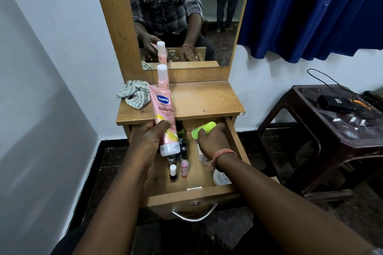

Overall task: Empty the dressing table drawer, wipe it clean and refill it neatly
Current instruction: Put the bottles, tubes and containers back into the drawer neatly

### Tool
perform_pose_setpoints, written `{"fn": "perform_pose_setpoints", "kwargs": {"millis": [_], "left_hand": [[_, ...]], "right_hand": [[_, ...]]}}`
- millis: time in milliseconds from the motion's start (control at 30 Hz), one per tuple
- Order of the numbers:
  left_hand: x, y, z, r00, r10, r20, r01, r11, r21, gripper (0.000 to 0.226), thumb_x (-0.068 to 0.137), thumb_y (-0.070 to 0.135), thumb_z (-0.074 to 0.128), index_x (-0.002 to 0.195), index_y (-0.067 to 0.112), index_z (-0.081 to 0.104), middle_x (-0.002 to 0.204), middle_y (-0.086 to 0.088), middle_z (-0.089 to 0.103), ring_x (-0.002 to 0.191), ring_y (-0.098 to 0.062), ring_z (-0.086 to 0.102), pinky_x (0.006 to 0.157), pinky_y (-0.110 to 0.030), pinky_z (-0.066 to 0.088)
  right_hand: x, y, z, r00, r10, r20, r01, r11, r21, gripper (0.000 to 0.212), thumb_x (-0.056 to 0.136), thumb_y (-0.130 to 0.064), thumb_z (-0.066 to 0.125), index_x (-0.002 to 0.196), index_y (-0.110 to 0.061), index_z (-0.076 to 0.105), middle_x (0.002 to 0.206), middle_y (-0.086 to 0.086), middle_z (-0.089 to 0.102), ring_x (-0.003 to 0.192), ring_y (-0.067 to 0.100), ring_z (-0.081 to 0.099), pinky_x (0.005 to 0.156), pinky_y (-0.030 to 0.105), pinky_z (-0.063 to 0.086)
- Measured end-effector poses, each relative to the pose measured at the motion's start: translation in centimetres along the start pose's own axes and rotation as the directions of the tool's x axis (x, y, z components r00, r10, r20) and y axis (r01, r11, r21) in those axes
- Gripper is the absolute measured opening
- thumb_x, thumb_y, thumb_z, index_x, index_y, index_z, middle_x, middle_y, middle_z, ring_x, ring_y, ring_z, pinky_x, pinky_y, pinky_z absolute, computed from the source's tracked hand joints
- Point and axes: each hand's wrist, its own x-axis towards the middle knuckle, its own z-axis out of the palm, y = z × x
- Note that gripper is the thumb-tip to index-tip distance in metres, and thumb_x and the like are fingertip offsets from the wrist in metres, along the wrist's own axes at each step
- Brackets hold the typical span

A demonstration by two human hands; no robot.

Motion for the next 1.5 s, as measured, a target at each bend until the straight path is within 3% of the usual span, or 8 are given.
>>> {"fn": "perform_pose_setpoints", "kwargs": {"millis": [267, 433, 567, 833, 933, 1100, 1400, 1500], "left_hand": [[-0.1, 0.3, -0.1, 1.0, -0.016, 0.008, 0.015, 1.0, 0.009, 0.009, 0.093, 0.026, 0.071, 0.098, 0.021, 0.077, 0.092, -0.002, 0.081, 0.09, -0.028, 0.077, 0.094, -0.051, 0.06], [-0.2, 0.3, -0.1, 1.0, -0.021, 0.004, 0.021, 1.0, -0.001, 0.01, 0.091, 0.026, 0.073, 0.097, 0.021, 0.079, 0.095, -0.004, 0.081, 0.094, -0.031, 0.077, 0.096, -0.054, 0.059], [-0.3, 0.4, -0.1, 1.0, -0.029, -0.002, 0.029, 1.0, 0.01, 0.01, 0.091, 0.026, 0.073, 0.098, 0.021, 0.078, 0.094, -0.004, 0.081, 0.092, -0.03, 0.077, 0.096, -0.055, 0.059], [-0.7, 0.6, -0.4, 0.999, -0.043, -0.025, 0.045, 0.996, 0.071, 0.015, 0.091, 0.028, 0.071, 0.102, 0.018, 0.077, 0.091, -0.005, 0.081, 0.091, -0.031, 0.077, 0.093, -0.052, 0.06], [-0.6, 0.8, -0.7, 0.999, -0.043, -0.028, 0.046, 0.992, 0.12, 0.02, 0.088, 0.034, 0.072, 0.103, 0.021, 0.076, 0.092, -0.005, 0.08, 0.091, -0.03, 0.077, 0.093, -0.053, 0.06], [-0.2, 1.2, -1.4, 0.997, -0.034, -0.07, 0.044, 0.99, 0.136, 0.028, 0.082, 0.04, 0.069, 0.103, 0.022, 0.075, 0.09, -0.003, 0.08, 0.08, -0.024, 0.077, 0.088, -0.046, 0.06], [0.3, 1.5, -1.7, 0.993, -0.039, -0.113, 0.054, 0.989, 0.137, 0.015, 0.091, 0.034, 0.067, 0.097, 0.022, 0.073, 0.089, -0.003, 0.078, 0.072, -0.02, 0.073, 0.078, -0.038, 0.059], [0.4, 1.8, -1.4, 0.993, -0.082, -0.087, 0.092, 0.988, 0.121, 0.04, 0.071, 0.05, 0.071, 0.1, 0.022, 0.074, 0.091, -0.004, 0.08, 0.079, -0.024, 0.076, 0.088, -0.047, 0.061]], "right_hand": [[-1.7, -0.2, -3.1, 0.977, -0.213, -0.006, 0.211, 0.971, -0.109, 0.032, 0.087, -0.036, 0.065, 0.103, -0.014, 0.049, 0.084, -0.001, 0.057, 0.074, 0.017, 0.057, 0.058, 0.029, 0.039], [-4.1, 0.1, -5.2, 0.952, -0.216, 0.214, 0.269, 0.928, -0.259, 0.022, 0.076, -0.035, 0.073, 0.087, -0.026, 0.056, 0.082, -0.005, 0.063, 0.074, 0.013, 0.06, 0.068, 0.031, 0.05], [-5.5, 1.1, -4.7, 0.938, -0.195, 0.287, 0.328, 0.768, -0.55, 0.036, 0.071, -0.044, 0.072, 0.098, -0.028, 0.053, 0.102, -0.006, 0.062, 0.111, 0.023, 0.055, 0.086, 0.038, 0.041], [-5.6, 0.1, -4.8, 0.932, -0.043, 0.359, 0.295, 0.667, -0.684, 0.056, 0.074, -0.054, 0.075, 0.117, -0.028, 0.051, 0.128, 0.0, 0.051, 0.128, 0.029, 0.045, 0.098, 0.045, 0.031], [-4.6, -0.9, -4.6, 0.938, -0.155, 0.311, 0.312, 0.769, -0.558, 0.051, 0.077, -0.063, 0.069, 0.116, -0.033, 0.057, 0.118, -0.008, 0.061, 0.119, 0.024, 0.051, 0.088, 0.036, 0.036], [-2.4, -3.8, -1.6, 0.876, -0.408, 0.256, 0.479, 0.799, -0.365, 0.006, 0.09, -0.032, 0.065, 0.089, -0.027, 0.068, 0.089, -0.009, 0.068, 0.087, 0.013, 0.063, 0.081, 0.034, 0.053], [1.3, -5.8, 2.4, 0.917, -0.334, 0.219, 0.397, 0.706, -0.586, 0.009, 0.083, -0.016, 0.063, 0.087, -0.014, 0.071, 0.085, 0.011, 0.071, 0.08, 0.032, 0.066, 0.07, 0.032, 0.055], [1.3, -5.1, 2.9, 0.927, -0.279, 0.251, 0.375, 0.718, -0.587, 0.011, 0.084, -0.015, 0.066, 0.092, -0.012, 0.073, 0.086, 0.011, 0.07, 0.078, 0.031, 0.065, 0.068, 0.029, 0.05]]}}
